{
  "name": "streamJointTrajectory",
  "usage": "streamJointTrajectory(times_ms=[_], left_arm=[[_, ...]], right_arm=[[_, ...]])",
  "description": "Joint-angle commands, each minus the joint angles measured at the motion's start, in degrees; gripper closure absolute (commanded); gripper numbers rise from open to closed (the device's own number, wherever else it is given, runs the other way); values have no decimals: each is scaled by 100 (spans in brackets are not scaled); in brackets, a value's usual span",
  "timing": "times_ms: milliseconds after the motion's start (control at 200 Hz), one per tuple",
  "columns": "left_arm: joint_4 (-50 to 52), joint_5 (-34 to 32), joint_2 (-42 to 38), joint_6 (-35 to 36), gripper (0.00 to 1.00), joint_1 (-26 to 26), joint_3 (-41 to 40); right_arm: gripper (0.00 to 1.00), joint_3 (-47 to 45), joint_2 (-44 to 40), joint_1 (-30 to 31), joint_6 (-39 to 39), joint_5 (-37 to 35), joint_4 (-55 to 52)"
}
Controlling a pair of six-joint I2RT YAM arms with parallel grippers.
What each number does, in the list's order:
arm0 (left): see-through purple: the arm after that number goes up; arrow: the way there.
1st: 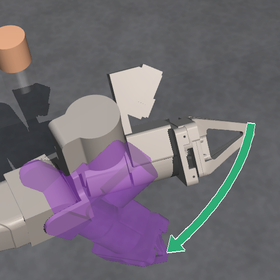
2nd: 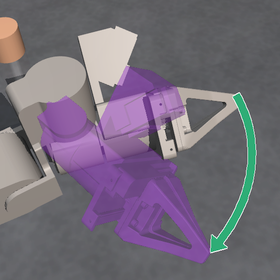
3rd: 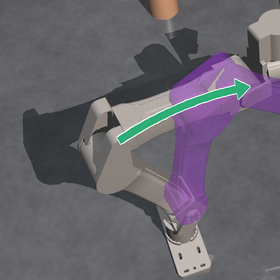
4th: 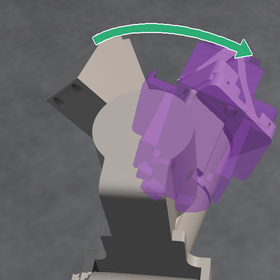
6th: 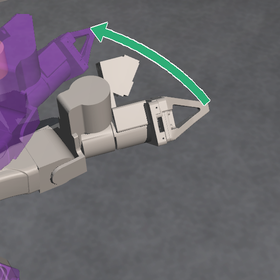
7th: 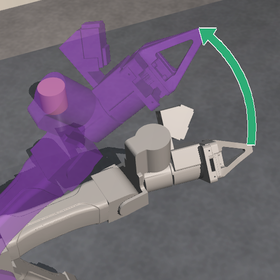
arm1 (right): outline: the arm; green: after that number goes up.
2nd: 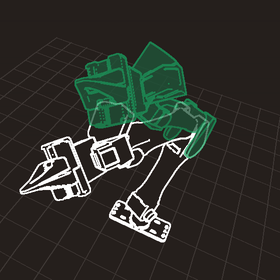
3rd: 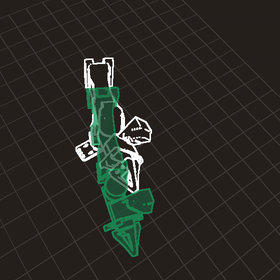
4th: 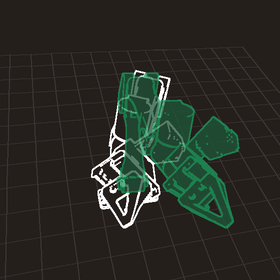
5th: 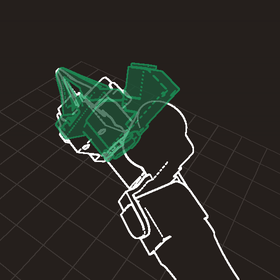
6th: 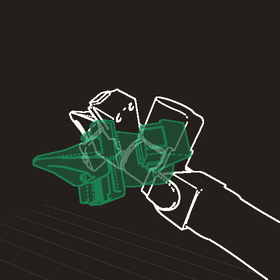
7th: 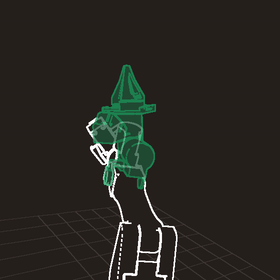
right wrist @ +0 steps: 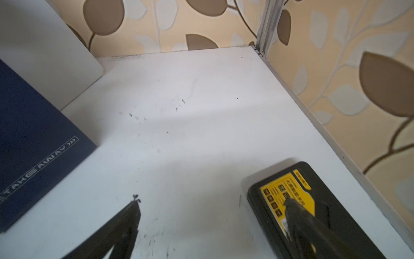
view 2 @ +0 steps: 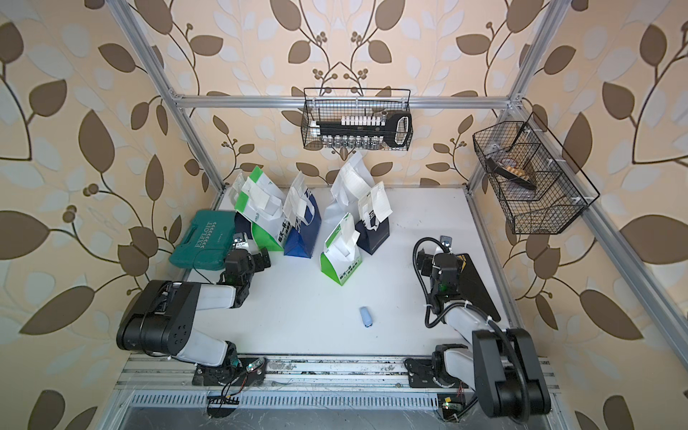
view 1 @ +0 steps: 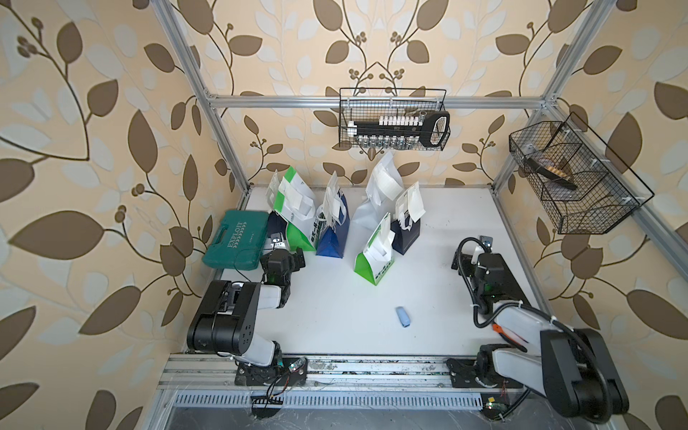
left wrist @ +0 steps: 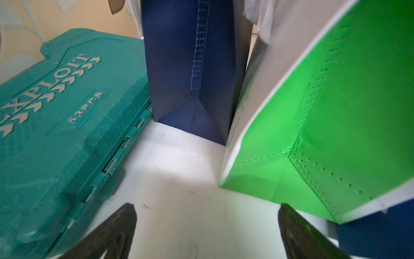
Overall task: Staple the receipts to the bags
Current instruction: Reset both arms
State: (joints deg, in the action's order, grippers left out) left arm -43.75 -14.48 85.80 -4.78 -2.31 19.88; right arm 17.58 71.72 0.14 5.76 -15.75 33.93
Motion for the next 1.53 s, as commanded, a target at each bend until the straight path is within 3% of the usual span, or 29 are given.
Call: streamJointTrajectory(times_ms=[0,130,190,250,690,1524], left_arm=[[15,-187,36,59,1,-56,168],[39,-198,55,48,1,-51,183],[48,-204,61,55,1,-52,192],[50,-202,69,53,1,-56,202],[4,-213,16,56,1,-51,148],[-50,-335,25,126,1,-147,140]], right_arm=[[1,28,673,-56,-137,508,1258],[1,81,1543,-52,-186,636,2070],[1,322,1397,2,-262,722,1264],[1,263,1525,-3,-285,740,1619],[0,268,1425,284,-360,141,1467],[0,294,1458,285,-365,150,1447]])
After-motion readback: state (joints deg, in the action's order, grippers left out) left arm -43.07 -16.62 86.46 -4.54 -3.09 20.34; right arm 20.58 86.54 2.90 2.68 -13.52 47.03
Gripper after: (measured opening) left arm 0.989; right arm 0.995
